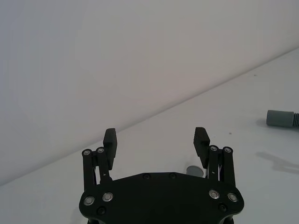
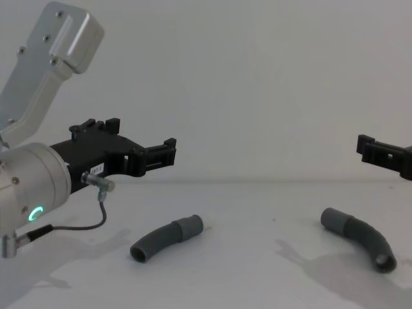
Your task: Use both hands to pick up one end of the pipe from the table, align the ends, and insert them.
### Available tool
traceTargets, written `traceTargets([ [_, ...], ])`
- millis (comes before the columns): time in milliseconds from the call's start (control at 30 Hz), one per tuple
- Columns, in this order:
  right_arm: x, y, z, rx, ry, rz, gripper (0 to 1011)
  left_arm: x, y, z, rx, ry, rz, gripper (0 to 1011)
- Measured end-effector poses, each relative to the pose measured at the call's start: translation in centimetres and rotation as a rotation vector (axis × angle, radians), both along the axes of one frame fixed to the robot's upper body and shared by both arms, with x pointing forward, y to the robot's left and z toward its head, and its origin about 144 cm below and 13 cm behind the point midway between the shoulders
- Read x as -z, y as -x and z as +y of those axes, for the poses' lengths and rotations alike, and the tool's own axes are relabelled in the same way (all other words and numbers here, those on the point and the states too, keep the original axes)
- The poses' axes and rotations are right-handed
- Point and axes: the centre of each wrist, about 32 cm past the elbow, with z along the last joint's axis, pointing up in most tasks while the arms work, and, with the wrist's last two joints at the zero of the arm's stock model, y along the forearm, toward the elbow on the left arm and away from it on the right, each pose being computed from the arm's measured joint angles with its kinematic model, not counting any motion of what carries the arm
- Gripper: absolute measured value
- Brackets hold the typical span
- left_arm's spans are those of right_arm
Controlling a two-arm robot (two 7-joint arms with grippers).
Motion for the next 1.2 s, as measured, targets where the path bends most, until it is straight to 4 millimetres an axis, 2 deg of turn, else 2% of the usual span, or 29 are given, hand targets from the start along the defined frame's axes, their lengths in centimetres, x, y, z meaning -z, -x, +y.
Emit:
traceTargets([
  [1200,0.00,0.00,0.00,0.000,0.000,0.000,1001,0.00,0.00,0.00,0.000,0.000,0.000,1001],
])
